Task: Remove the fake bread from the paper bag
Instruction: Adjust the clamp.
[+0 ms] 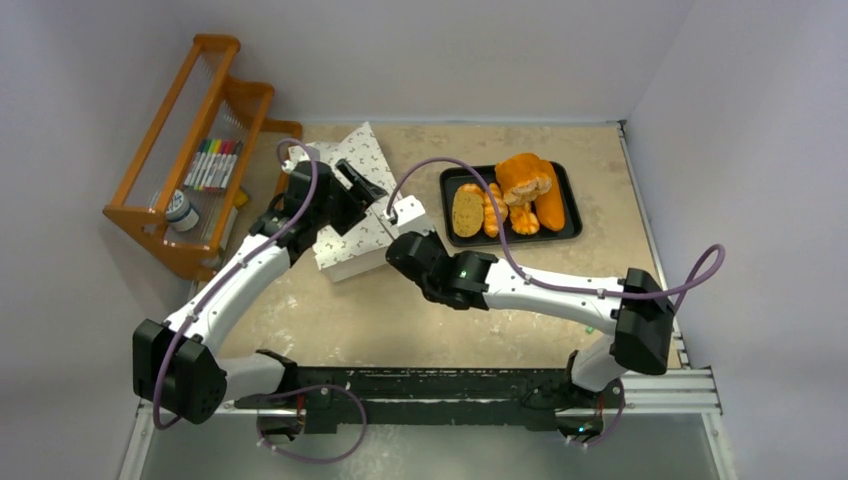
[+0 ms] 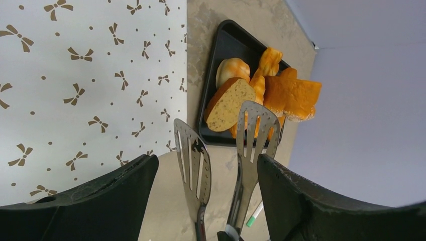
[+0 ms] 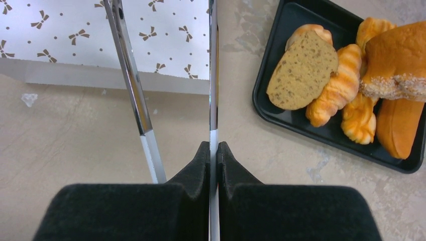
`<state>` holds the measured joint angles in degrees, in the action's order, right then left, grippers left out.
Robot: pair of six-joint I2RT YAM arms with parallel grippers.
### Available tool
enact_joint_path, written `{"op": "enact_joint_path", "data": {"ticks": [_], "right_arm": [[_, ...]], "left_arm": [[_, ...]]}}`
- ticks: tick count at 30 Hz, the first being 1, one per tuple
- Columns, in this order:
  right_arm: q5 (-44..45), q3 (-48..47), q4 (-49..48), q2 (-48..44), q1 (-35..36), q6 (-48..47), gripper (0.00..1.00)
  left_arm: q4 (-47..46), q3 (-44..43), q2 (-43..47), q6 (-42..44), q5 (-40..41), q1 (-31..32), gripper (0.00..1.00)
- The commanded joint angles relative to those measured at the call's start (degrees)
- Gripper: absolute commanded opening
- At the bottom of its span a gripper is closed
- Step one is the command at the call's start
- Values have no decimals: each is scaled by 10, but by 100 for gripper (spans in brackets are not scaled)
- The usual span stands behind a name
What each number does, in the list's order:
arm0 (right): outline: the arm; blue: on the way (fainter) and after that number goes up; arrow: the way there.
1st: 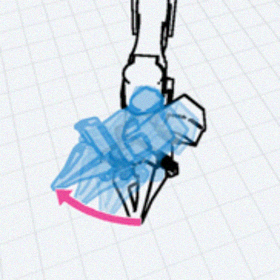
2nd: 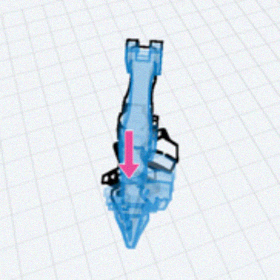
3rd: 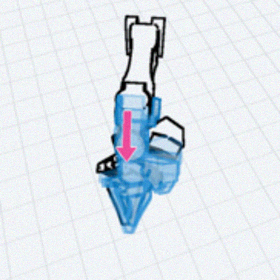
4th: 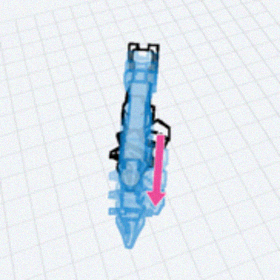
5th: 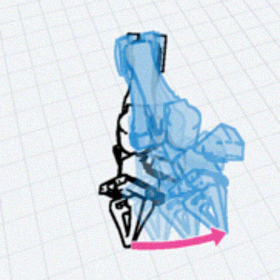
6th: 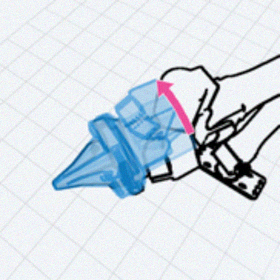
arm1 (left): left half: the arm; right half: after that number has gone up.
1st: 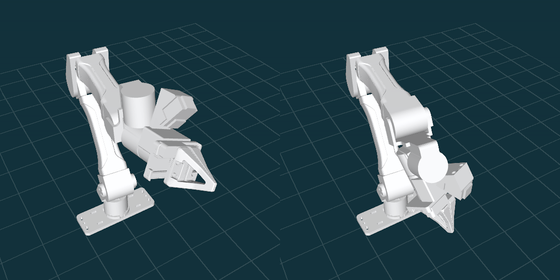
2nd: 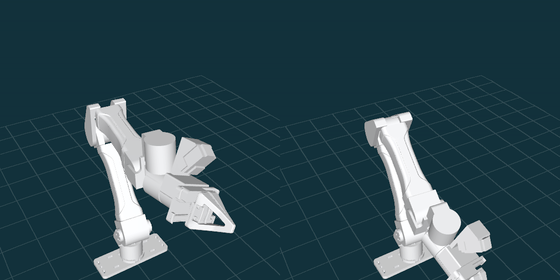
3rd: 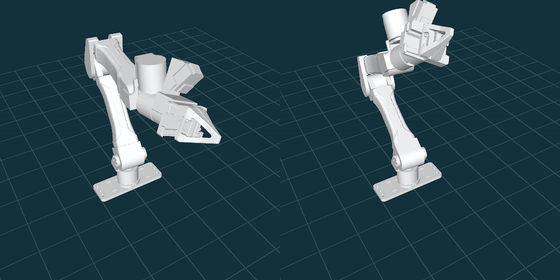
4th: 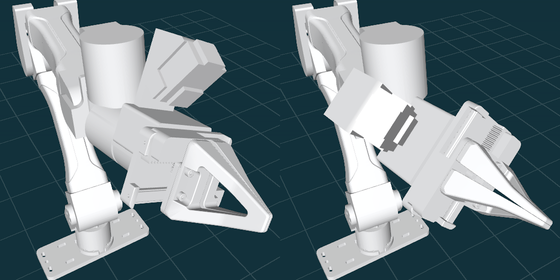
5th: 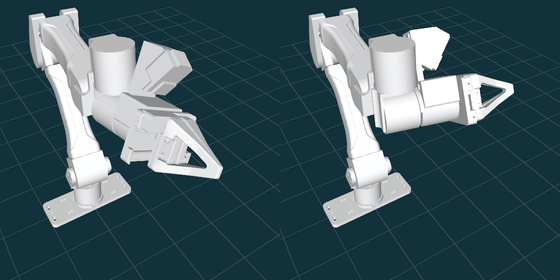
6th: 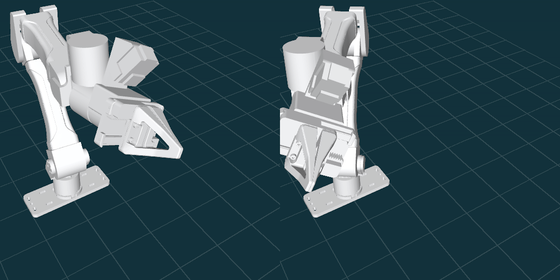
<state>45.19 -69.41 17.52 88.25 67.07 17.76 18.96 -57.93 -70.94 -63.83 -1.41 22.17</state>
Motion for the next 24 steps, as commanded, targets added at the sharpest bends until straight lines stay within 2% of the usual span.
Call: {"op": "enact_joint_path", "data": {"ticks": [1, 6, 11, 12, 16, 17, 24], "right_arm": [[7, -44, -39, 5, -3, -31, 0], [14, -61, -40, 13, -6, -43, 0], [17, -73, -45, 15, -17, -49, 0], [16, -76, -46, 14, -20, -50, 0], [15, -79, -50, 11, -39, -49, 0], [16, -77, -51, 9, -47, -48, 0], [13, -31, -75, -47, -129, -27, 0]], "left_arm": [[-8, -7, -5, 21, -4, 4, 72], [-6, -6, -10, 32, 1, 6, 62], [-13, 0, -12, 37, -2, 8, 43], [-16, 2, -12, 37, -5, 8, 38], [-21, 5, -15, 38, -9, 9, 5], [-20, 6, -14, 39, -8, 9, 0], [1, 4, -3, 50, 27, 9, 0]]}}
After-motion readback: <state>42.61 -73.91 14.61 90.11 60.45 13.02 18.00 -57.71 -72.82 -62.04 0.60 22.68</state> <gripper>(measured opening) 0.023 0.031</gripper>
